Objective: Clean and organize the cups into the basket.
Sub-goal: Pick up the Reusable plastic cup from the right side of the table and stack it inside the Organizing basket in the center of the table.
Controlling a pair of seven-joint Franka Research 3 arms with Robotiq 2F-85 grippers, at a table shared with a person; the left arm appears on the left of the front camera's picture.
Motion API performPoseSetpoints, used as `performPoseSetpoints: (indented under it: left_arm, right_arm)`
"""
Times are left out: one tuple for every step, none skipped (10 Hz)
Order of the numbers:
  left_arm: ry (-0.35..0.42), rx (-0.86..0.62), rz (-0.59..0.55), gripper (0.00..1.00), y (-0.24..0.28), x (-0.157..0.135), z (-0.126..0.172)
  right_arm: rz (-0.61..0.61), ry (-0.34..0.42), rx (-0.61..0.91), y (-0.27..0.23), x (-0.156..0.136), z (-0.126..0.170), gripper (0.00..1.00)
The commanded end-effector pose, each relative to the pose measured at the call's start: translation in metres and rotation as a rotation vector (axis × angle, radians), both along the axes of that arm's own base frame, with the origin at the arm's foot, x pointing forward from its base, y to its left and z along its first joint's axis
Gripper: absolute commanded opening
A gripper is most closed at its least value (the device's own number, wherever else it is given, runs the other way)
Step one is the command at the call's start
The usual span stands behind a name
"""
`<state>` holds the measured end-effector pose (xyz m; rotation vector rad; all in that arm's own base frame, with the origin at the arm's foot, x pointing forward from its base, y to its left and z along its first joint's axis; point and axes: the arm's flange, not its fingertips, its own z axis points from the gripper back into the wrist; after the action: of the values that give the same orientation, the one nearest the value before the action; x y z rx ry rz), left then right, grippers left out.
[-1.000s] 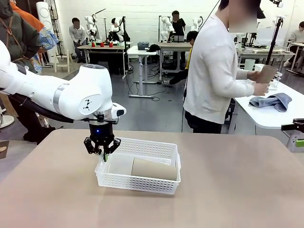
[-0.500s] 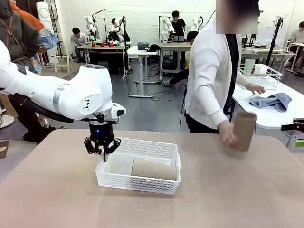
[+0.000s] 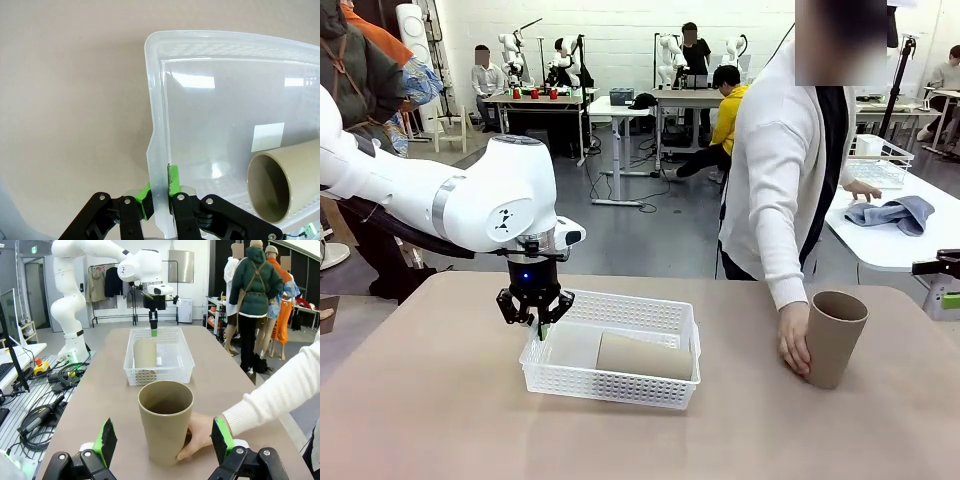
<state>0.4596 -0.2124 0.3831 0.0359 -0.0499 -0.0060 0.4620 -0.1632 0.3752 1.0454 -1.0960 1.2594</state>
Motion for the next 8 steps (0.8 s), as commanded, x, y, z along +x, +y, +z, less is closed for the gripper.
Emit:
performPoseSetpoints:
  left_arm:
    - [-0.006,-0.002,0.0,0.0,-0.001,0.001,0.0]
    - [-0.006,-0.002,0.0,0.0,-0.001,0.001,0.0]
    - [-0.006,-0.002,0.0,0.0,-0.001,0.001,0.0]
    - [-0.006,-0.002,0.0,0.0,-0.001,0.001,0.0]
    - [-0.006,-0.002,0.0,0.0,-0.001,0.001,0.0]
    - [-0.006,-0.002,0.0,0.0,-0.001,0.001,0.0]
    - [-0.006,-0.002,0.0,0.0,-0.001,0.001,0.0]
    - [-0.006,-0.002,0.0,0.0,-0.001,0.001,0.0]
  right_arm:
    - [-0.005,-0.003,0.006,-0.001,0.005,0.001,1.0]
    - [-0.005,-0.003,0.006,-0.001,0.005,0.001,1.0]
    - [-0.005,-0.003,0.006,-0.001,0.005,0.001,1.0]
    - [0.0,0.0,0.0,0.0,0.0,0.0,1.0]
    - [-0.012,-0.027,-0.04,0.006,-0.002,-0.017,1.0]
    - [0.007,-0.042,-0.049,0.009,-0.007,-0.032,1.0]
    - [0.008,-0.035,-0.068,0.011,-0.01,-0.049,1.0]
    - [0.004,-0.041,-0.098,0.011,-0.013,-0.061,1.0]
